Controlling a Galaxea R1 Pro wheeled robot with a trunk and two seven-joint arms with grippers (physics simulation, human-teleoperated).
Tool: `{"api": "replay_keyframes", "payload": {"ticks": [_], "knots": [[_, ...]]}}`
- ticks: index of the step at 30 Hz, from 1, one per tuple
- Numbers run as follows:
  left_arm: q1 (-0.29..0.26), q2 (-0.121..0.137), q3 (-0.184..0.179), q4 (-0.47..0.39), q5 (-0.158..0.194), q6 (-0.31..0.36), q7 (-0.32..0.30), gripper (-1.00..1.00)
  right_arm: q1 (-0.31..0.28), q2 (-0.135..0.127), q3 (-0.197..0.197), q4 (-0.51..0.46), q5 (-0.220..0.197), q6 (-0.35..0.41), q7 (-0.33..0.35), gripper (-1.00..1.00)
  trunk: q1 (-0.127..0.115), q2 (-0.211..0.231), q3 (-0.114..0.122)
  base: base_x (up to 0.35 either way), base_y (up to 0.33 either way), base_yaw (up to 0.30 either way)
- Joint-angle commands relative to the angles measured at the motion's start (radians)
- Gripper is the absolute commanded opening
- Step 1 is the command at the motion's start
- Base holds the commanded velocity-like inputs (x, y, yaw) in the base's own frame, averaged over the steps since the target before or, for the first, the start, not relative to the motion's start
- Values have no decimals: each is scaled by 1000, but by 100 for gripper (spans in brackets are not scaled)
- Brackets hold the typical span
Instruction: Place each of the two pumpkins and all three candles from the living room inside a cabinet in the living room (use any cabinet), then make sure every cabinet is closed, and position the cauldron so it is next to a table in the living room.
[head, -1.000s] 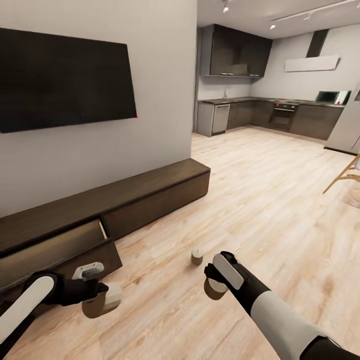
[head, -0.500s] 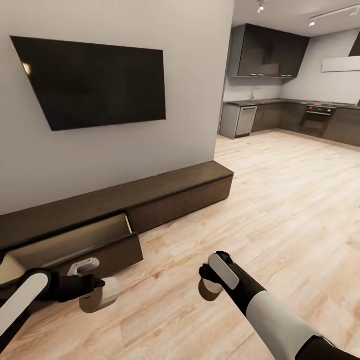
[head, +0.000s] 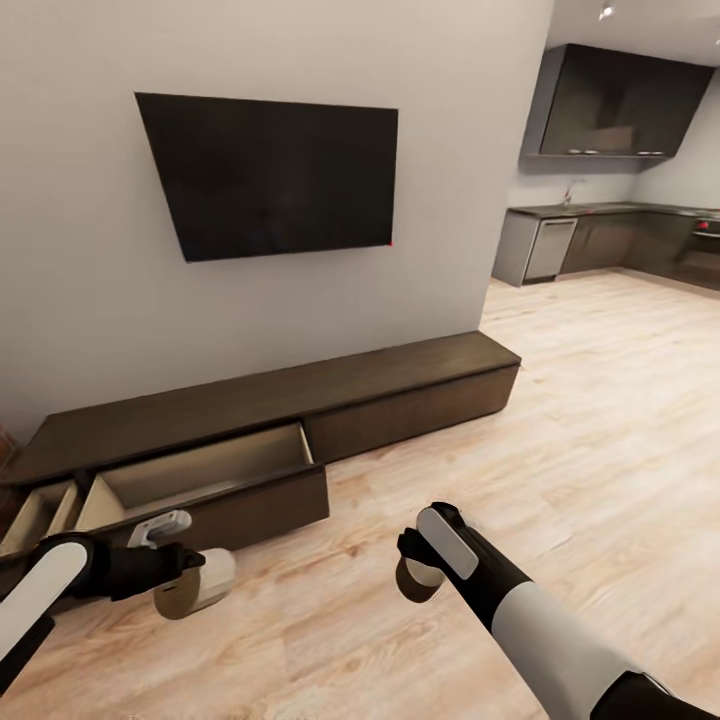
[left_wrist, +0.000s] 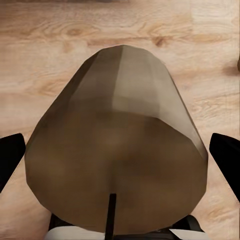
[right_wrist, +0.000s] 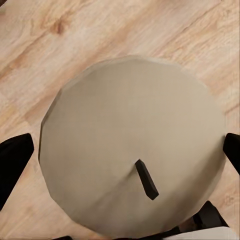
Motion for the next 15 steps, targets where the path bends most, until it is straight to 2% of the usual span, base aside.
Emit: {"api": "replay_keyframes", "payload": {"ticks": [1, 10, 15], "knots": [[-1, 1, 0, -1, 12, 0, 11, -100, -1, -1, 3, -1, -5, 3, -7, -100, -4, 7, 2, 0, 129, 288], [-1, 3, 5, -1, 11, 0, 10, -100, -1, -1, 3, -1, -5, 3, -4, -100, -38, 70, 30, 0, 33, 288], [-1, 3, 5, -1, 12, 0, 10, -100, -1, -1, 3, -1, -5, 3, -4, -100, -38, 70, 30, 0, 1, 288]]}}
